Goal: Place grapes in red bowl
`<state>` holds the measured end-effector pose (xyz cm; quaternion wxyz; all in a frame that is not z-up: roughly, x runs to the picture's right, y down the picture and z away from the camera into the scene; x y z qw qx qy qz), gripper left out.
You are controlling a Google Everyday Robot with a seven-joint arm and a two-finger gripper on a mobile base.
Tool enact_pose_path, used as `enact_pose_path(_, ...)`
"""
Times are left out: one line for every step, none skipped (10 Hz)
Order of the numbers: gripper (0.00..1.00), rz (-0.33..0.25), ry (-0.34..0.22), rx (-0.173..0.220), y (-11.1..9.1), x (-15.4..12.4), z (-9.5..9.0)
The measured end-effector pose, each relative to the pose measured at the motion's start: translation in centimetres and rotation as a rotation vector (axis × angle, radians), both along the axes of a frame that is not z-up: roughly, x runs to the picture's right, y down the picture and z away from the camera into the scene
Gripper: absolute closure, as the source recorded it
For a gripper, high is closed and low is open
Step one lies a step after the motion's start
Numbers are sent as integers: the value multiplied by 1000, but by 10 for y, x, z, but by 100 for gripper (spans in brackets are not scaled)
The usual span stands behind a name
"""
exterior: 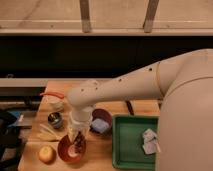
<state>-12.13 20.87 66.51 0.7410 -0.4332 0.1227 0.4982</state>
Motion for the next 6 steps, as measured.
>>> enact_pose_path(20, 2, -4, 10, -6, -2, 1)
enact_pose_path(20, -3, -12, 27, -13, -7, -4)
enact_pose_path(20, -5, -18, 42, -17, -12, -9)
enact_pose_path(20, -3, -20, 64, -23, -15, -14)
enact_pose_path(20, 3, -16, 101, -34, -17, -20)
enact_pose_path(20, 17, -11, 128, -43, -18, -26)
